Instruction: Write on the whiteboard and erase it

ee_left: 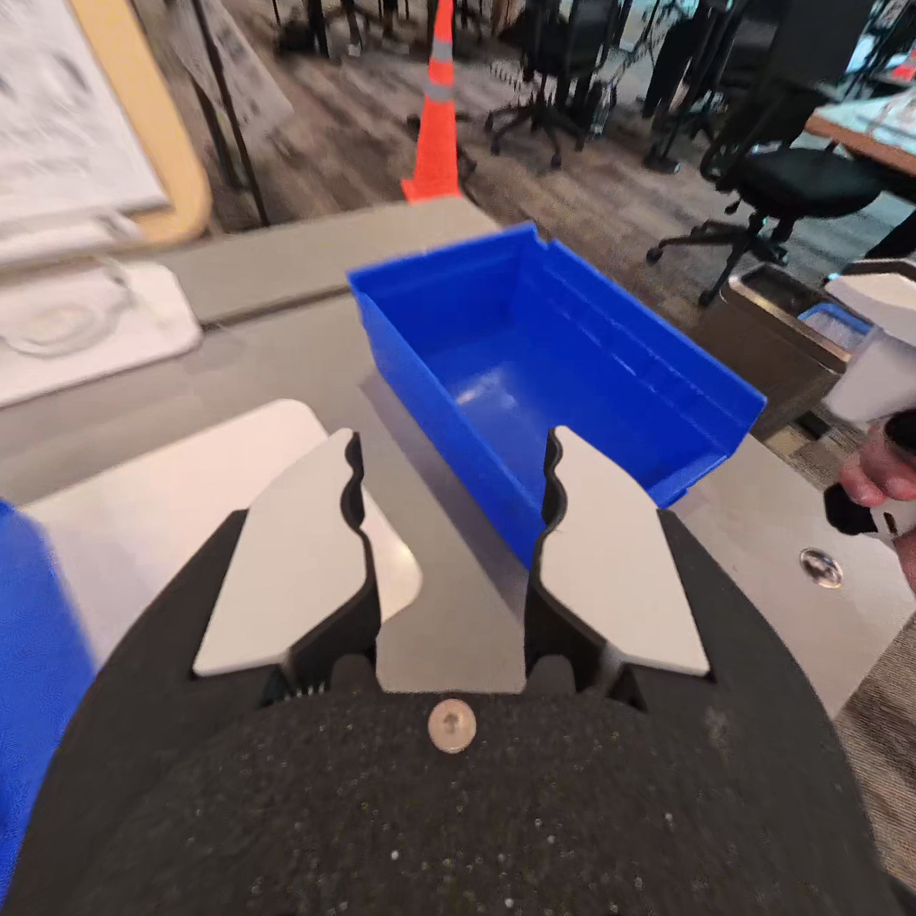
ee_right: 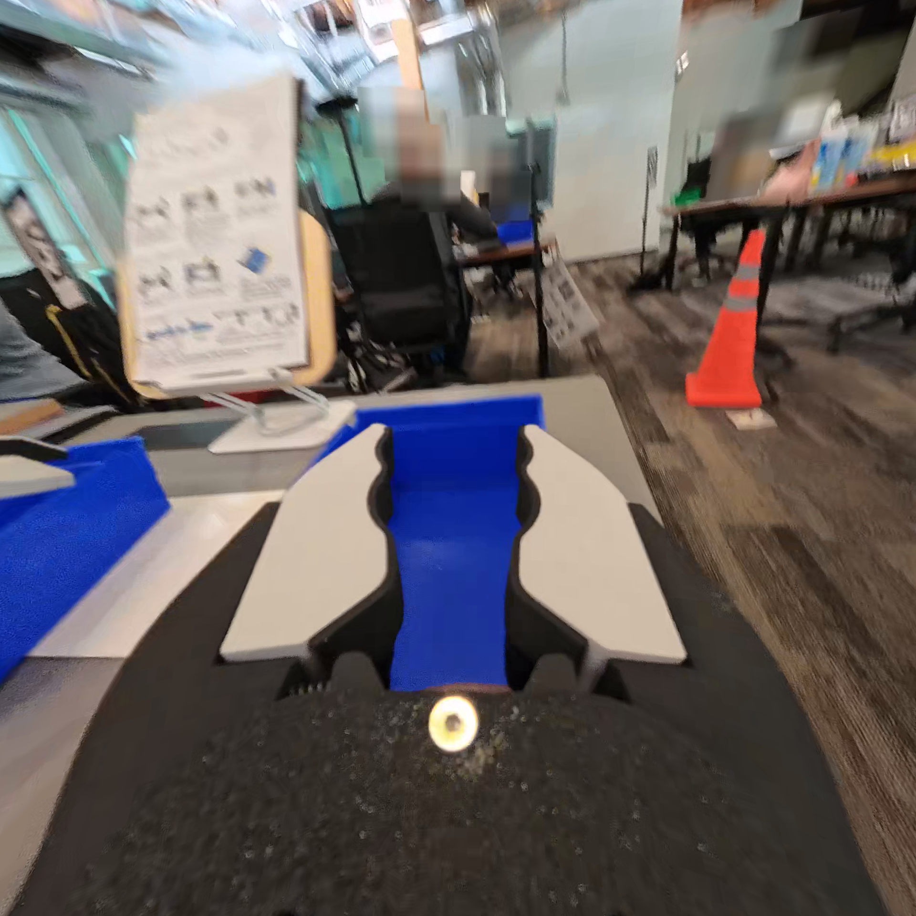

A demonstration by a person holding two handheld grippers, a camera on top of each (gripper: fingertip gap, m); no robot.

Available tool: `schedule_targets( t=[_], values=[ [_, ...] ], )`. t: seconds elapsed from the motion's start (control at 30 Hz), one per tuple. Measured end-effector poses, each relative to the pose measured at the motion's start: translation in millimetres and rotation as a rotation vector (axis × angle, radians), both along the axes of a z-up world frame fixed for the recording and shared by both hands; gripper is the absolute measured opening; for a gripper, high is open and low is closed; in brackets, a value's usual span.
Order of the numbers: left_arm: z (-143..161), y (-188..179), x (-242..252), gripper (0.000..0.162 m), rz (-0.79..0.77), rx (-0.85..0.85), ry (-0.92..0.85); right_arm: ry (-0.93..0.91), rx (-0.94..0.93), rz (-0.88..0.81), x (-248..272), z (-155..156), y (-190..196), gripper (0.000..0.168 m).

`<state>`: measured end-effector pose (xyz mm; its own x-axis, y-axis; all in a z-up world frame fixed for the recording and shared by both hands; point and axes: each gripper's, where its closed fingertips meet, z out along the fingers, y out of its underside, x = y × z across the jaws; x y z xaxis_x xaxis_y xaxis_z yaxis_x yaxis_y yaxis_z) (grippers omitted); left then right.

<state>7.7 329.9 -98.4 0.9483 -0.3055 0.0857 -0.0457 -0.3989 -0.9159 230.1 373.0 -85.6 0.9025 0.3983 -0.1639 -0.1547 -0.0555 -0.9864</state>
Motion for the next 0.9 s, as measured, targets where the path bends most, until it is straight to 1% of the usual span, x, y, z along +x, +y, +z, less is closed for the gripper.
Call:
schedule_targets(
  t=[0.07,0.1,0.17,0.23,0.3,0.33,0.4,0.47,0.53,0.57,0.63,0.67,0.73,0.77,0.8,0.83,0.87,0.9],
  values=[
    [35.2,-21.1,-46.3,0.070,0.024,0.077,0.039,0.006,0.092,0.049,-24.4,31.2,-16.7,0.053],
    [47.8,-32.6,-73.9,0.070,0.052,0.105,0.069,0.004,0.124,0.076,-40.6,44.1,-24.8,0.055],
    [59.2,-56.8,-133.7,0.070,0.125,0.130,0.143,-0.027,0.160,0.142,-81.3,62.2,-40.7,0.057],
    [52.3,-82.2,-193.6,0.070,0.206,0.115,0.192,-0.076,0.172,0.218,-131.2,70.0,-56.3,0.061],
    [27.5,-105.1,-249.0,0.069,0.291,0.074,0.209,-0.123,0.155,0.273,-183.9,66.9,-69.9,0.065],
    [8.6,-115.5,-275.6,0.070,0.343,0.030,0.214,-0.134,0.136,0.300,-211.5,61.6,-77.0,0.066],
    [-29.6,-135.3,-317.2,0.081,0.436,-0.063,0.182,-0.125,0.079,0.400,-271.9,42.2,-96.3,0.074],
    [-57.6,-149.9,-343.6,0.079,0.498,-0.096,0.120,-0.142,-0.032,0.457,-323.9,5.5,-112.0,0.076],
    [-77.8,-157.9,-357.8,0.079,0.537,-0.100,0.053,-0.170,-0.164,0.471,-362.4,-39.0,-124.9,0.078],
    [-87.1,-159.4,-358.5,0.079,0.529,-0.115,0.027,-0.177,-0.211,0.483,-377.9,-58.5,-132.3,0.078],
    [-100.9,-158.5,-357.4,0.077,0.510,-0.149,0.013,-0.207,-0.253,0.458,-396.7,-88.9,-139.9,0.078],
    [-105.2,-156.6,-359.2,0.073,0.516,-0.149,0.026,-0.236,-0.253,0.413,-399.5,-99.6,-138.5,0.074],
    [-112.2,-151.1,-356.5,0.053,0.499,-0.165,0.036,-0.280,-0.261,0.313,-400.1,-114.4,-132.3,0.060],
    [-116.4,-148.3,-353.9,0.037,0.481,-0.185,0.043,-0.295,-0.271,0.310,-403.6,-119.7,-132.6,0.049],
    [-119.5,-146.6,-355.2,0.016,0.491,-0.199,0.057,-0.321,-0.285,0.328,-407.8,-125.8,-134.5,0.031],
    [-118.9,-146.1,-359.4,0.008,0.524,-0.196,0.069,-0.346,-0.304,0.322,-408.8,-131.7,-134.1,0.020],
    [-118.2,-145.9,-360.7,0.006,0.530,-0.201,0.088,-0.343,-0.313,0.311,-408.8,-133.4,-133.7,0.017],
    [-118.4,-146.3,-361.9,0.007,0.532,-0.213,0.106,-0.326,-0.326,0.290,-407.1,-133.0,-133.2,0.008]
  ],
)
